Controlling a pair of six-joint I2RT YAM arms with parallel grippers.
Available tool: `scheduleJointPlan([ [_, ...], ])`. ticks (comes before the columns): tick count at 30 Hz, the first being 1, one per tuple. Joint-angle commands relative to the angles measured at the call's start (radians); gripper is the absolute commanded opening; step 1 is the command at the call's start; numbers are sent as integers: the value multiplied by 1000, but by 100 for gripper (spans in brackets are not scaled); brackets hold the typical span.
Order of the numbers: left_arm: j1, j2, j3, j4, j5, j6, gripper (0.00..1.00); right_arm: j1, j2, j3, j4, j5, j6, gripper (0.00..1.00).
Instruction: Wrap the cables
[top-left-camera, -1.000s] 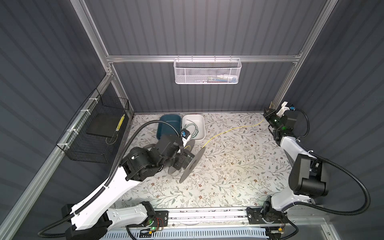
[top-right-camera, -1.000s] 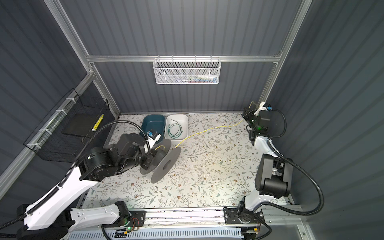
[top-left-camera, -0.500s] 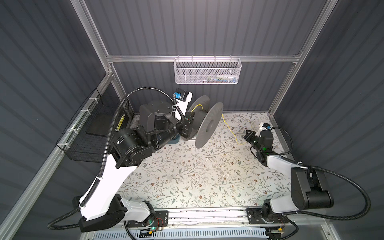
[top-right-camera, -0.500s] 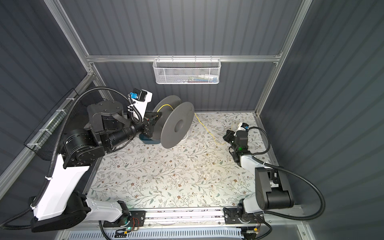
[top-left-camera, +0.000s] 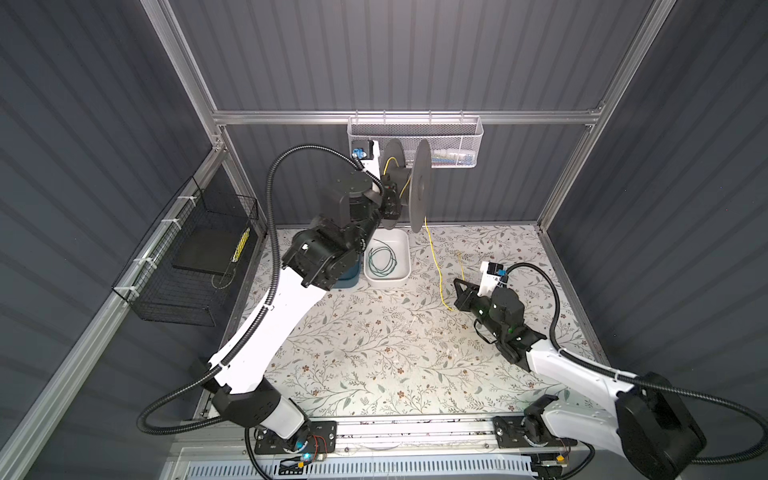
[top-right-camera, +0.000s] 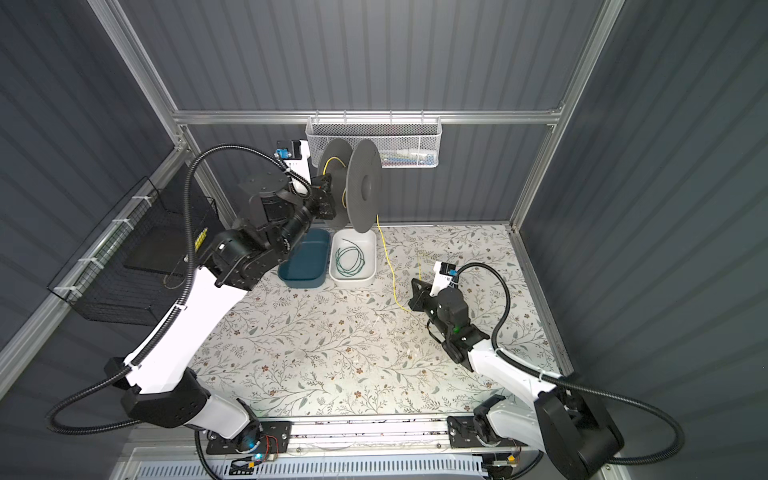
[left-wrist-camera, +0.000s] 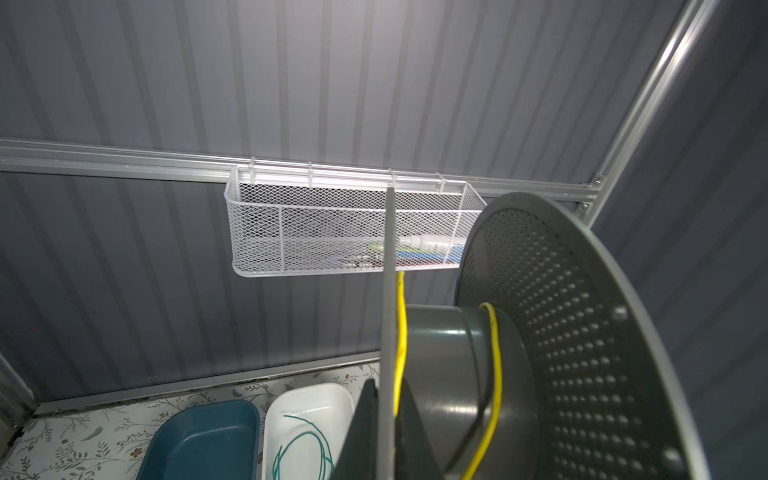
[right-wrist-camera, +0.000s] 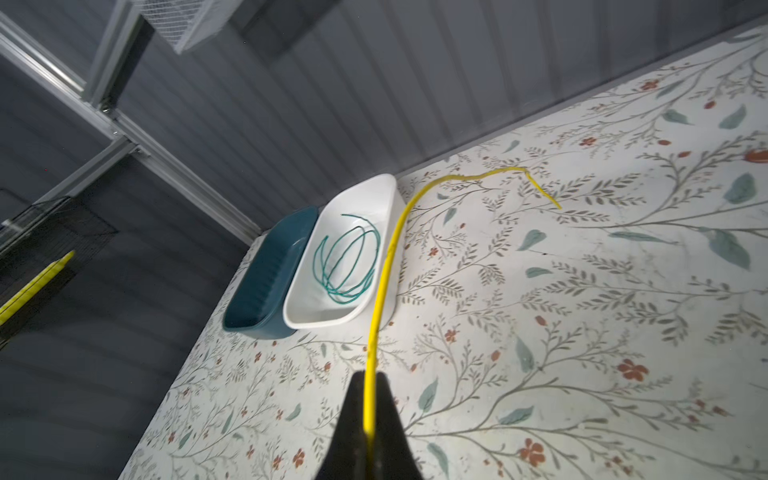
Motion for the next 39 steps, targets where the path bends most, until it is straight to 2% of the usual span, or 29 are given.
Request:
scheduleJointPlan([
  [1, 14, 21, -21, 264, -194, 53, 0, 90, -101, -1, -78, 57, -53, 0],
  [5, 30, 60, -59, 330, -279, 85, 0, 251, -191, 22, -143, 121, -96, 0],
  [9, 57, 81, -103, 347, -302, 91, 0, 386, -251, 79, -209, 172, -151, 0],
  [13, 68, 101, -157, 404, -376, 191, 0, 509, -334, 161, -283, 225, -243, 0],
  [17, 107, 111, -189, 415, -419, 247, 0, 584, -409, 239, -357, 235, -290, 0],
  [21, 122, 147, -237, 461, -432, 346, 0, 621, -413, 315, -416, 232, -333, 0],
  [27, 107, 134, -373, 400, -339, 318, 0, 597, -349, 422, -371, 287, -507, 0],
  [31, 54, 101, -453, 351, -335, 354, 0, 512, -292, 538, -338, 243, -596, 0],
  [34, 6, 50, -504, 284, -323, 359, 0, 361, -243, 632, -337, 132, -549, 0],
  [39, -52, -26, -506, 30, -264, 307, 0, 142, -134, 788, -304, 0, -459, 0],
])
